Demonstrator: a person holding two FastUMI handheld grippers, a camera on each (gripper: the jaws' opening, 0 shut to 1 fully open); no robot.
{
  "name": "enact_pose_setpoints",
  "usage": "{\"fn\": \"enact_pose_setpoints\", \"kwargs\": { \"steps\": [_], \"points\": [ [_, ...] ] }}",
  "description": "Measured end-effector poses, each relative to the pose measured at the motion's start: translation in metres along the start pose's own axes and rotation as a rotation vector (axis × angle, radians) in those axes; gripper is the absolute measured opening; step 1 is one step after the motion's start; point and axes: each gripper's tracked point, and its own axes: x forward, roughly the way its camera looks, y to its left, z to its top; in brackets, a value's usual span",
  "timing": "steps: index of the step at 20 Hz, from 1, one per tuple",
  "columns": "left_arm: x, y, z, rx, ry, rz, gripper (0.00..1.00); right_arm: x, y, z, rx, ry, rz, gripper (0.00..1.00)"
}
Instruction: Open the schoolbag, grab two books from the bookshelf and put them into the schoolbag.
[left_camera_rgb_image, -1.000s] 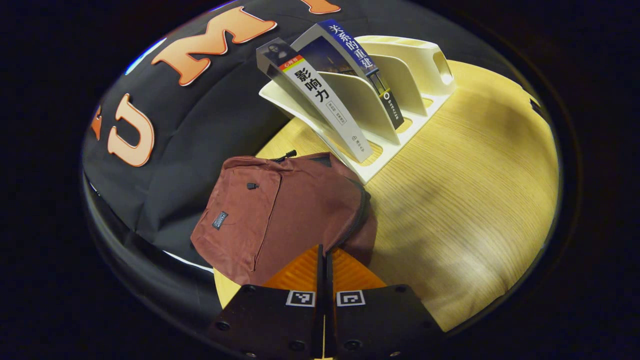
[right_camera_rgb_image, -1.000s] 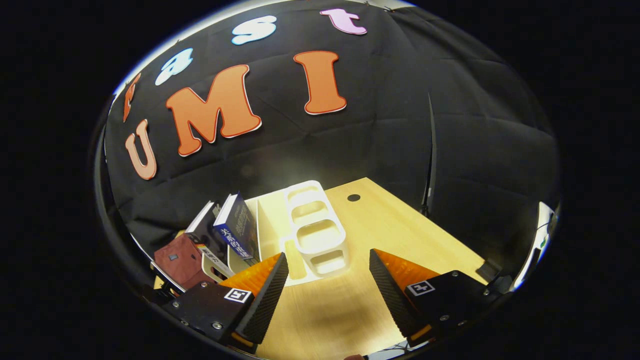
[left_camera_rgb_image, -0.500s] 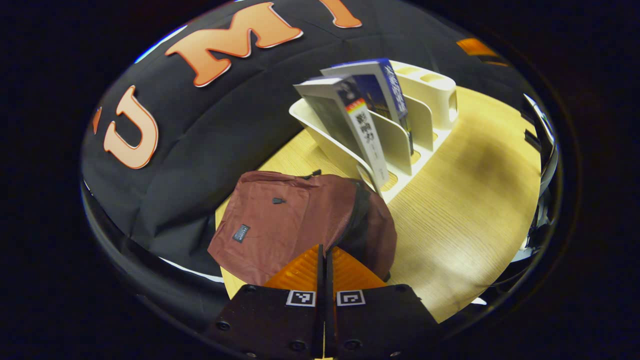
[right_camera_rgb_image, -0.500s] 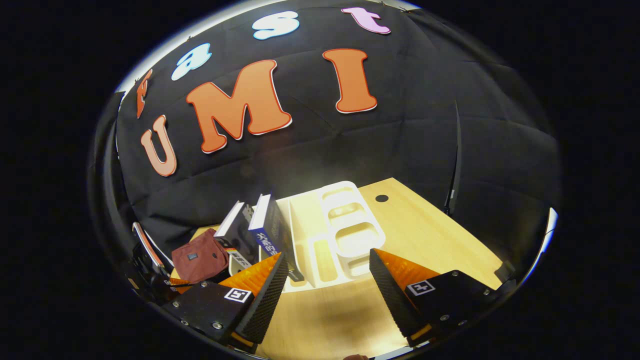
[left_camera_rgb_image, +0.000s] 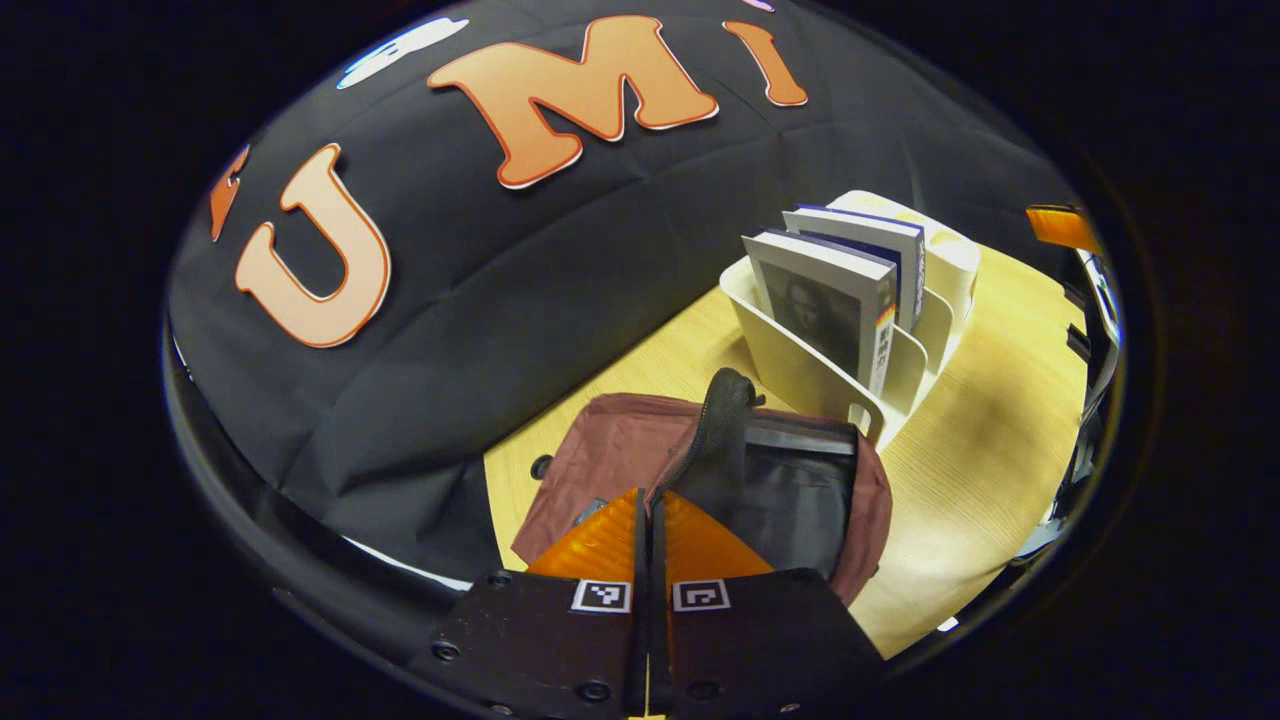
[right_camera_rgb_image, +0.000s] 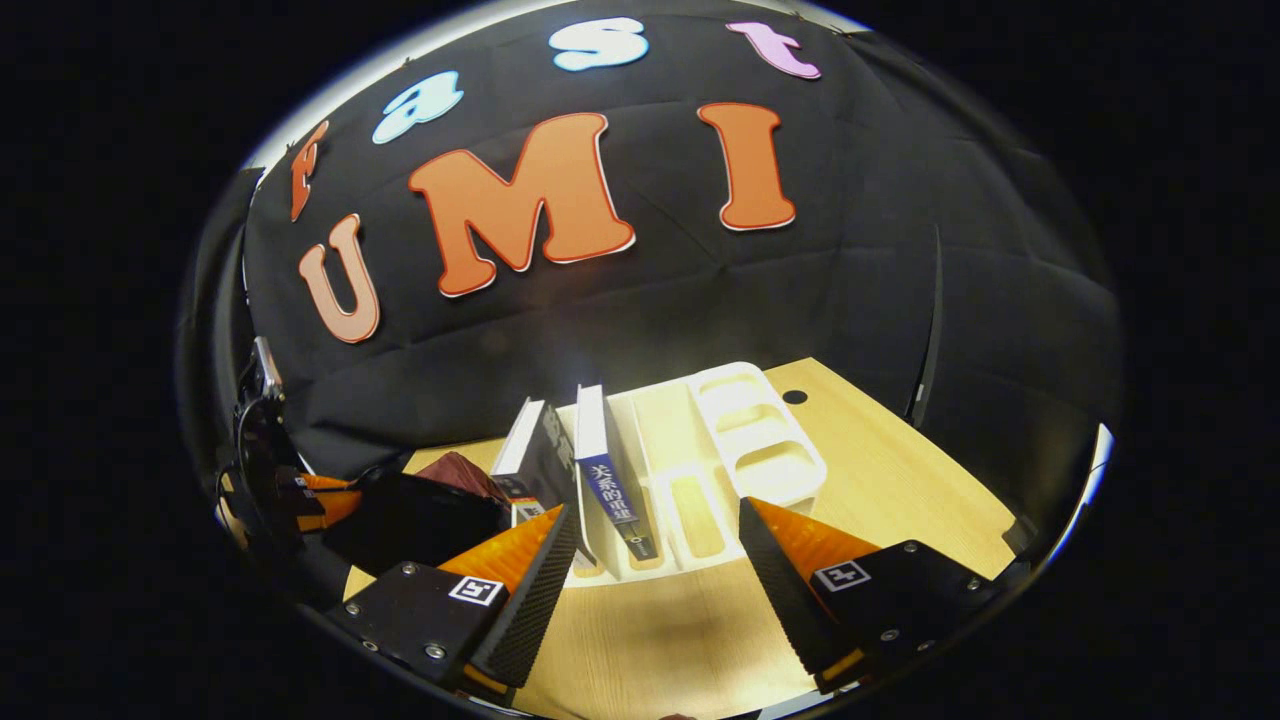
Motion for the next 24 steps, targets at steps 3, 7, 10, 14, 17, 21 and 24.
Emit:
{"fn": "enact_pose_setpoints", "kwargs": {
  "steps": [3, 7, 10, 14, 17, 21, 24],
  "points": [
    [0.005, 0.013, 0.011, 0.000, -0.030, -0.020, 0.01, 0.004, 0.033, 0.020, -0.053, 0.011, 0.032, 0.97],
    [0.014, 0.021, 0.011, 0.009, -0.041, -0.044, 0.01, 0.014, 0.077, 0.052, -0.193, 0.046, 0.078, 0.97],
    [0.019, 0.022, 0.006, -0.001, -0.037, -0.069, 0.01, 0.028, 0.110, 0.063, -0.249, 0.127, 0.131, 0.97],
    [0.024, 0.025, -0.004, -0.034, -0.032, -0.097, 0.01, 0.061, 0.134, 0.065, -0.280, 0.256, 0.149, 0.97],
    [0.029, 0.025, -0.010, -0.047, -0.023, -0.116, 0.01, 0.091, 0.147, 0.059, -0.285, 0.368, 0.151, 0.97],
    [0.033, 0.026, -0.014, -0.049, -0.014, -0.133, 0.01, 0.140, 0.150, 0.038, -0.285, 0.502, 0.104, 0.97],
    [0.040, 0.027, -0.020, -0.055, 0.002, -0.143, 0.01, 0.164, 0.145, 0.013, -0.263, 0.615, 0.060, 0.98]
  ]
}}
